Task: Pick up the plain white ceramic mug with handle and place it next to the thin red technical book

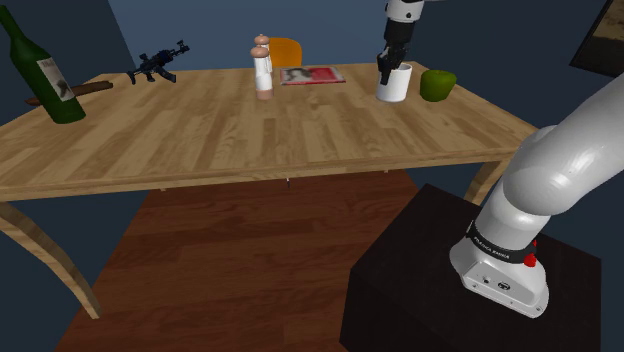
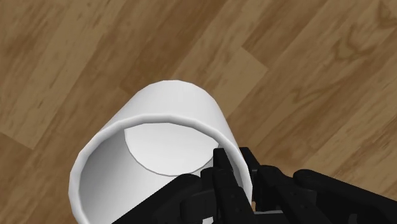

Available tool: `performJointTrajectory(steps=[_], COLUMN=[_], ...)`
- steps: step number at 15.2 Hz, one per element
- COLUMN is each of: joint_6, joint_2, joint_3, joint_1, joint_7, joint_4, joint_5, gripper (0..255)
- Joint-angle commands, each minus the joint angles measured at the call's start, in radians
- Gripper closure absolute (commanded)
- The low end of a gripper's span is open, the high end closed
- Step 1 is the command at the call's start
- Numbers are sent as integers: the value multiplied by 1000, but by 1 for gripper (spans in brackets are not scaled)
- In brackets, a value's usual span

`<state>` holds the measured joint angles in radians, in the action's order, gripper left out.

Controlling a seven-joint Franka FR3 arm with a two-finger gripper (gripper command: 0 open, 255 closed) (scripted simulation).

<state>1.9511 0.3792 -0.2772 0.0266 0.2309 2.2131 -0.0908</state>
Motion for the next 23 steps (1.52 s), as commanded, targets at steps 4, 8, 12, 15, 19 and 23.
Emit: performJointTrajectory(steps=[4, 8, 12, 15, 19, 23], joint_6=[-66, -119, -172, -212, -266, -288], joint_2=[2, 0, -5, -11, -22, -67], joint_3=[4, 7, 9, 11, 12, 3], joint_1=[-2, -3, -5, -7, -9, -11], joint_7=[1, 1, 2, 3, 5, 17], joint_4=[-63, -119, -177, -223, -288, -354], joint_5=[2, 5, 8, 10, 14, 24], gripper=[255, 255, 255, 255, 255, 255])
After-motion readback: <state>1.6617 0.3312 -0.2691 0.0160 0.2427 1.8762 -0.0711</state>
